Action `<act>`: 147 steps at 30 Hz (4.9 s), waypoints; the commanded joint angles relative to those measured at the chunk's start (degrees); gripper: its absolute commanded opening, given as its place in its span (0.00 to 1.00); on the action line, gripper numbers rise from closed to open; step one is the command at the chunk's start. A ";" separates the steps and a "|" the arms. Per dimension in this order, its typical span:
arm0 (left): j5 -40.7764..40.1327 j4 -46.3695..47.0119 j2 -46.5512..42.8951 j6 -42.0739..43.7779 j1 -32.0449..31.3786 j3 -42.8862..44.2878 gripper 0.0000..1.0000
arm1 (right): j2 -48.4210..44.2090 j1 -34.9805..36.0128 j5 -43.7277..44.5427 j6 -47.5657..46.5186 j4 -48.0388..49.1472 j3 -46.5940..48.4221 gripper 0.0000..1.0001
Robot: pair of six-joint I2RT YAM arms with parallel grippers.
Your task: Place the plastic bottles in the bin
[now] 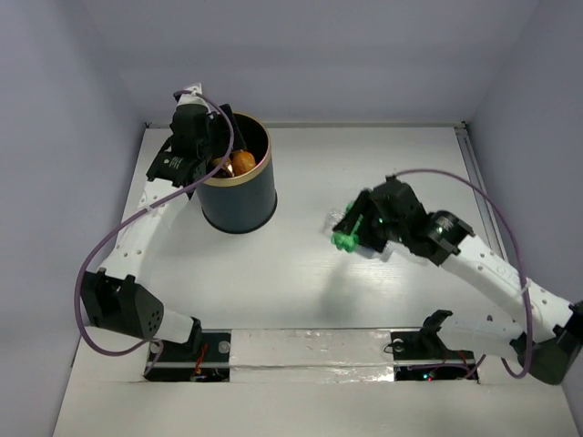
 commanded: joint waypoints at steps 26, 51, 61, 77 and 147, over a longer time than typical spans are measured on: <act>5.92 -7.49 -18.35 -6.91 0.41 10.86 0.56 | 62.39 1.58 -25.60 -23.42 19.51 84.10 0.96; 7.78 7.17 -2.81 -22.55 -33.23 -5.56 0.00 | 0.45 -18.10 -0.90 -32.83 11.08 12.84 0.00; 7.78 11.14 7.05 -38.98 -34.48 -13.47 0.37 | -5.99 -19.25 2.36 -33.62 -0.79 8.51 0.04; 7.69 9.30 22.69 -57.53 -36.76 -11.12 0.93 | -11.18 -19.25 -14.43 -37.93 1.22 3.86 0.79; 18.31 -3.98 -21.16 -8.94 -23.14 -11.64 0.24 | 44.70 -23.38 13.43 -62.37 -19.08 26.00 1.00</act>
